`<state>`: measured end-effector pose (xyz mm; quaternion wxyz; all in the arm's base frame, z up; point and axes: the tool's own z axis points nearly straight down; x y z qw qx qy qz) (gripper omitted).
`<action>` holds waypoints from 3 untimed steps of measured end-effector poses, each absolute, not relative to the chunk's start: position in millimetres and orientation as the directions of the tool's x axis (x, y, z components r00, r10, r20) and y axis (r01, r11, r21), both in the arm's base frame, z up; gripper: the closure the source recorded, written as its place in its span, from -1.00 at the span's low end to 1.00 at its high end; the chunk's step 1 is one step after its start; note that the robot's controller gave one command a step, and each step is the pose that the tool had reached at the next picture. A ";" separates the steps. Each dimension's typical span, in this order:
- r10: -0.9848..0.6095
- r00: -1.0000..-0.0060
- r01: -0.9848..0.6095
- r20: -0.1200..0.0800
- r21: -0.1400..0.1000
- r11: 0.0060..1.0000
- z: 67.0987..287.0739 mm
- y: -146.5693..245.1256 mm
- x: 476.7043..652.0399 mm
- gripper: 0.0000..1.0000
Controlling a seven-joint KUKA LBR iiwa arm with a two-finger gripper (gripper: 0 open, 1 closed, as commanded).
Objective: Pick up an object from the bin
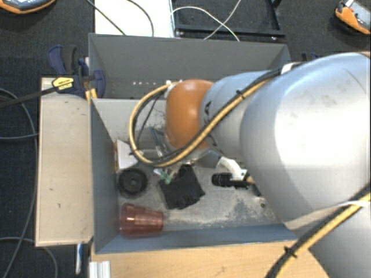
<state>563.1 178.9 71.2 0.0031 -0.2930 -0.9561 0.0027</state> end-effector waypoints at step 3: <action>0.558 -0.830 0.557 0.006 -0.009 0.830 135.9 178.4 562.5 1.00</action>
Offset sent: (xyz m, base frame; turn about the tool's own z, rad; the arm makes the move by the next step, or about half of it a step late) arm -0.0002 -0.0001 0.0102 0.0000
